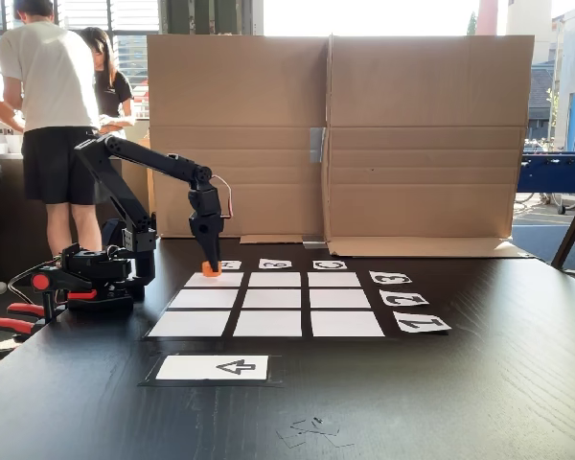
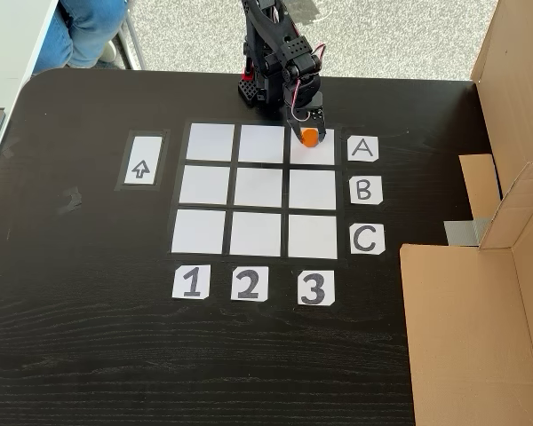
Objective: Pick up the round, orange token and place it in the grid on square A3.
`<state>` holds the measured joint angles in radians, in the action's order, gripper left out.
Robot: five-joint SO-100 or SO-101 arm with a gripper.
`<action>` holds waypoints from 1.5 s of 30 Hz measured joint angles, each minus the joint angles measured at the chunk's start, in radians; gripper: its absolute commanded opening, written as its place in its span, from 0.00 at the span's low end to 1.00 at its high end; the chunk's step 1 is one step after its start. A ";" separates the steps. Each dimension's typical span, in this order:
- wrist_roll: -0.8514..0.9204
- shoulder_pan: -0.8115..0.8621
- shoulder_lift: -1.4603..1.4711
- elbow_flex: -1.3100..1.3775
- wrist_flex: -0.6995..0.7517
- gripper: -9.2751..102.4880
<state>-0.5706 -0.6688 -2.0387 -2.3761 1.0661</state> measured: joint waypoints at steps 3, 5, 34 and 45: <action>-0.046 0.006 0.000 -0.006 -0.031 0.37; -0.077 -0.014 -0.002 -0.031 -0.038 0.41; -0.377 0.430 -0.368 -0.094 -0.187 0.66; -0.571 0.965 -0.586 -0.034 -0.382 0.23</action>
<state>-1.1413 0.2961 -2.6246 -2.4099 0.6842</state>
